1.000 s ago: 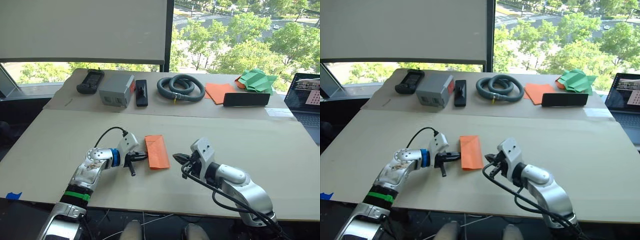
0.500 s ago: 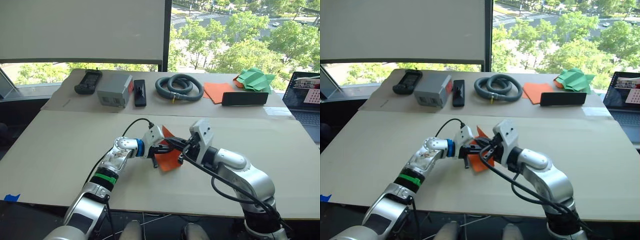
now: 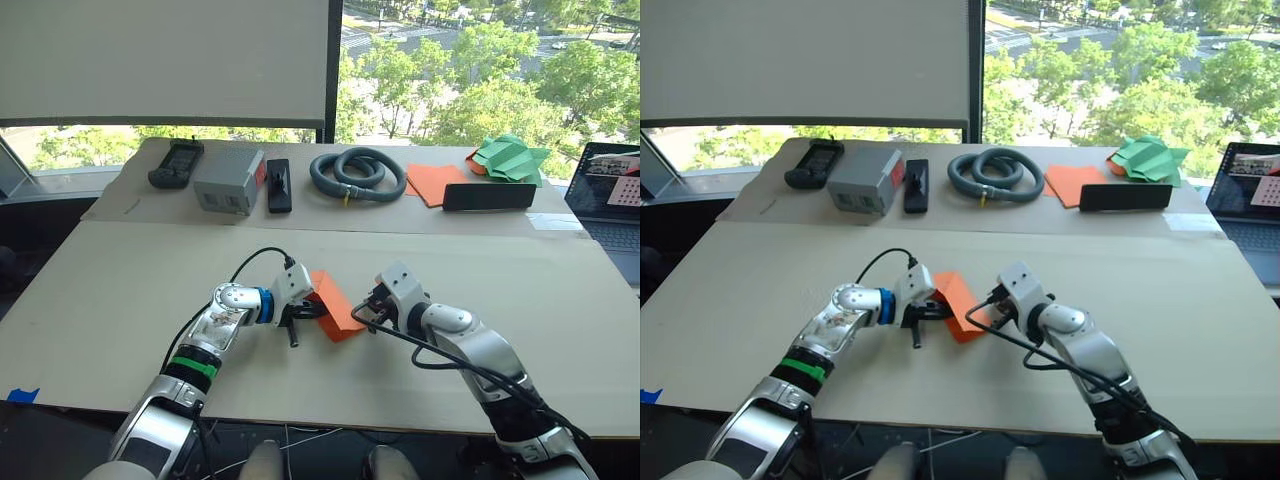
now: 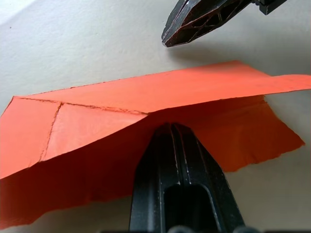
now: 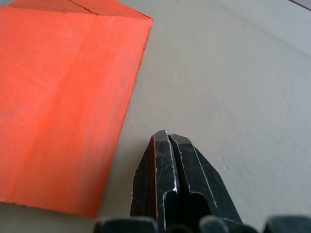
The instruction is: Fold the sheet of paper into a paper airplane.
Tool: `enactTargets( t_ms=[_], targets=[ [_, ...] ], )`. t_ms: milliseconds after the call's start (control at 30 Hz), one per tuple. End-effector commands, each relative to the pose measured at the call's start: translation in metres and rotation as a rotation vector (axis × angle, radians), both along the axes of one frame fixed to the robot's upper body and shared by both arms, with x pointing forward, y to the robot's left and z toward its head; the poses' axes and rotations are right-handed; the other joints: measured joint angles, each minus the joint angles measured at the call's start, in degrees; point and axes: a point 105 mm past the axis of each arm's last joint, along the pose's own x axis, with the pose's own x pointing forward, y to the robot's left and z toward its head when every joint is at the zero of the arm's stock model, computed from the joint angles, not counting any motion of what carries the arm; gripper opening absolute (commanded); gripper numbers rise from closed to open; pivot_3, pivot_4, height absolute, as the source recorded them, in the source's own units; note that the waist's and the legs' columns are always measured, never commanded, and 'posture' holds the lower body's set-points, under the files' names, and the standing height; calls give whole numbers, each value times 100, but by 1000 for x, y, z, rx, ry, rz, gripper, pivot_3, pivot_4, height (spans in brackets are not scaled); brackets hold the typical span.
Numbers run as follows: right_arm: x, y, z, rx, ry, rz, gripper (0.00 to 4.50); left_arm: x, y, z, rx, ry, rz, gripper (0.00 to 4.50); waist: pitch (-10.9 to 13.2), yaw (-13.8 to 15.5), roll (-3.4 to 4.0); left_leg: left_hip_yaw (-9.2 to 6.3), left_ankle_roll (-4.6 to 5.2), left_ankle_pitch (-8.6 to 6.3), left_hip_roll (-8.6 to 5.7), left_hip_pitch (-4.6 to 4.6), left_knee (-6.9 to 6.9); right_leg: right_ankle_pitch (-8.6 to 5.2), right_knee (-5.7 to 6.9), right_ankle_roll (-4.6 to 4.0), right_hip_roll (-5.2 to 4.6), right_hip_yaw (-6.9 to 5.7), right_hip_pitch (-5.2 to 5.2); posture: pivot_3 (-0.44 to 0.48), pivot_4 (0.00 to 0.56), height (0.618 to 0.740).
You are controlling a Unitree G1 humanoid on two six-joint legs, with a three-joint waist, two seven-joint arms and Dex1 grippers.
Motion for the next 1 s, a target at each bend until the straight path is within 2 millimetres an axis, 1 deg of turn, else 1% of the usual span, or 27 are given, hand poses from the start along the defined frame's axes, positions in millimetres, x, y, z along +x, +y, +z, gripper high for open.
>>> enactTargets(
  t_ms=[33, 133, 233, 300, 400, 500, 600, 633, 733, 833, 900, 1000],
  targets=[
    [-3, 1, 41, 109, -138, 39, 19, 4, -7, 16, -36, -55, -8, 0, 0, 4, 0, 0, 0, 0, 0, -1, 0, 0, 0, 0, 0, 0, 0, 0, 150, 711],
    [-20, 3, 56, 165, -165, 123, 19, 8, -18, 31, -86, -82, -14, 0, 0, 51, -1, 0, 0, 0, 0, 0, 2, -3, -3, 3, 0, -1, 1, 0, 150, 711],
    [-32, 4, 73, 230, -183, 180, 19, 10, -26, 41, -113, -104, -25, 0, 1, 61, -2, 0, 0, 0, 0, -5, 6, -3, -5, 4, 0, -1, 6, 0, 150, 711],
    [-42, 12, 84, 261, -186, 256, 19, 14, -31, 43, -121, -108, -25, 0, 1, 54, -2, 0, 0, 0, 0, -5, 6, -3, -4, 4, 0, 0, 6, 0, 150, 711],
    [-52, 26, 90, 259, -183, 345, 19, 17, -42, 45, -129, -112, -34, 0, 1, 44, -2, 0, 0, 0, 0, 0, 6, -3, -2, 4, 0, -1, 7, 0, 150, 711],
    [-46, 34, 84, 192, -182, 341, 19, 20, -49, 44, -128, -113, -43, 0, 2, 7, -3, -1, 0, 0, 0, 1, 6, -3, -1, 4, 1, 0, 6, 0, 150, 711],
    [-36, 35, 74, 116, -185, 299, 19, 22, -52, 45, -137, -112, -47, 0, 1, -2, -3, -1, 0, 0, 0, 1, 5, -3, 0, 3, 1, -1, 4, 0, 150, 711],
    [-30, 32, 71, 96, -185, 262, 19, 22, -52, 45, -136, -113, -48, 0, 1, -1, -3, -1, 0, 0, 0, -1, 5, -3, -1, 3, 2, 0, 3, 0, 150, 711],
    [-11, 16, 54, -5, -184, 139, 19, 23, -52, 45, -133, -116, -52, 0, 1, 19, -2, -1, 1, 1, -1, -1, 7, -3, -1, 3, 1, 0, 4, 0, 150, 711],
    [6, -3, 42, -25, -149, 6, 19, 20, -45, 39, -102, -114, -57, 0, 1, 36, -2, 0, 1, 1, -2, -1, 8, -2, -1, 4, 1, 1, 6, 0, 150, 711],
    [12, -10, 34, -42, -121, -34, 19, 18, -40, 35, -83, -109, -63, 0, 1, 33, -1, 0, 2, 2, -2, -1, 7, -2, 2, 4, 3, 3, 5, 0, 150, 711],
    [14, -15, 20, -69, -75, -52, 19, 16, -29, 27, -54, -96, -50, 0, 0, 24, 0, -1, 6, 4, -2, 0, 7, -2, 6, 4, 5, 5, 5, 0, 150, 711]
  ],
)
